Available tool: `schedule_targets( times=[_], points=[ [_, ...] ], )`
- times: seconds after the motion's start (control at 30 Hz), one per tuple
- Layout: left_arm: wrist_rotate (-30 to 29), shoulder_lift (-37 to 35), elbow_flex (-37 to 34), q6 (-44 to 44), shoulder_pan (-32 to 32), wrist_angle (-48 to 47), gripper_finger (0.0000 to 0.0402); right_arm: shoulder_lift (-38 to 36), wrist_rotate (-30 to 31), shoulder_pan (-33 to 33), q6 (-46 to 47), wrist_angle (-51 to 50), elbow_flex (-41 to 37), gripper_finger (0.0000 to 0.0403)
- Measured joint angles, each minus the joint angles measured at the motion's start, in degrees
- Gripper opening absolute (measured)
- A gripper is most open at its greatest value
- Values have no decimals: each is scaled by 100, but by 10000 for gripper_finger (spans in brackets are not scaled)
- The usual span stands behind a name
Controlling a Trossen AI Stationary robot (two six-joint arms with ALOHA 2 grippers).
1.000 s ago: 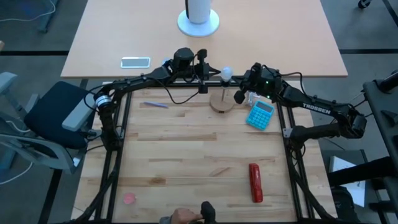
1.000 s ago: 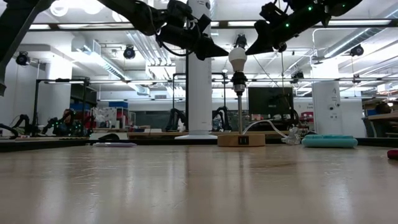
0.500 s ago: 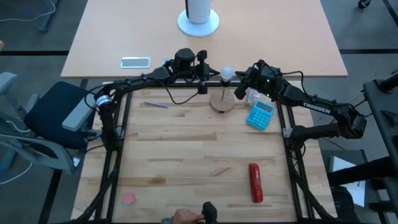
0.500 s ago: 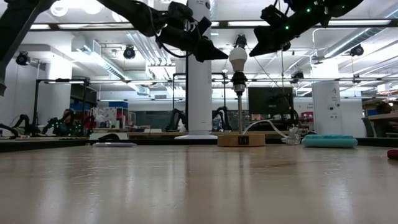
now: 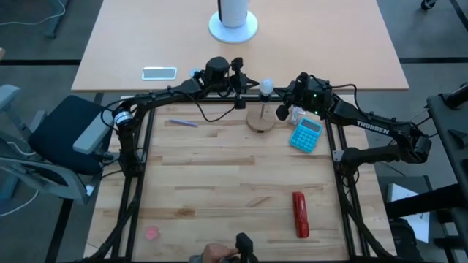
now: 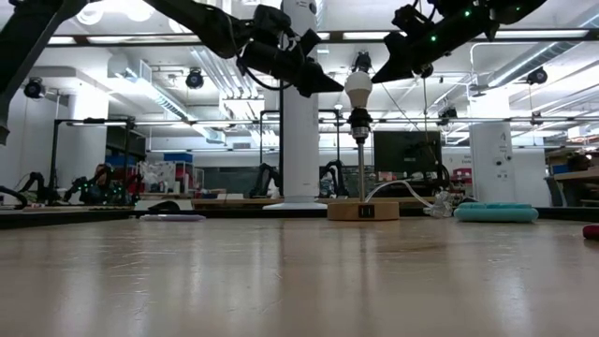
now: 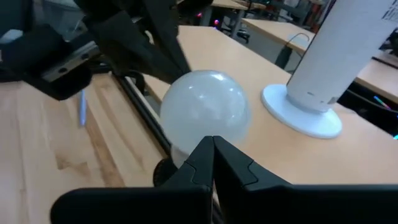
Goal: Screw lightbulb
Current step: Insert the lightbulb into the lamp
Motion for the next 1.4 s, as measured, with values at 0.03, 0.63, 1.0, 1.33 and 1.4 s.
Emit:
schedule_targets(
  times=[0.03, 0.63, 1.0, 1.33, 1.4],
  points=[
    [-176, 0, 0, 13, -1, -11, 0, 0, 60, 0, 42, -51, 0, 0],
    [534, -131, 0, 61, 20, -257, 0, 46, 17, -114, -143, 134, 0, 0],
    [344, -131, 0, 88, 42, -196, 0, 46, -62, 4, -27, -41, 0, 0],
    [488, -334, 7, 329, 154, -587, 0, 69, 503, -50, -21, -57, -2, 0],
    [891, -308, 9, 274, 154, -617, 0, 84, 445, -86, -110, 68, -2, 0]
  ],
)
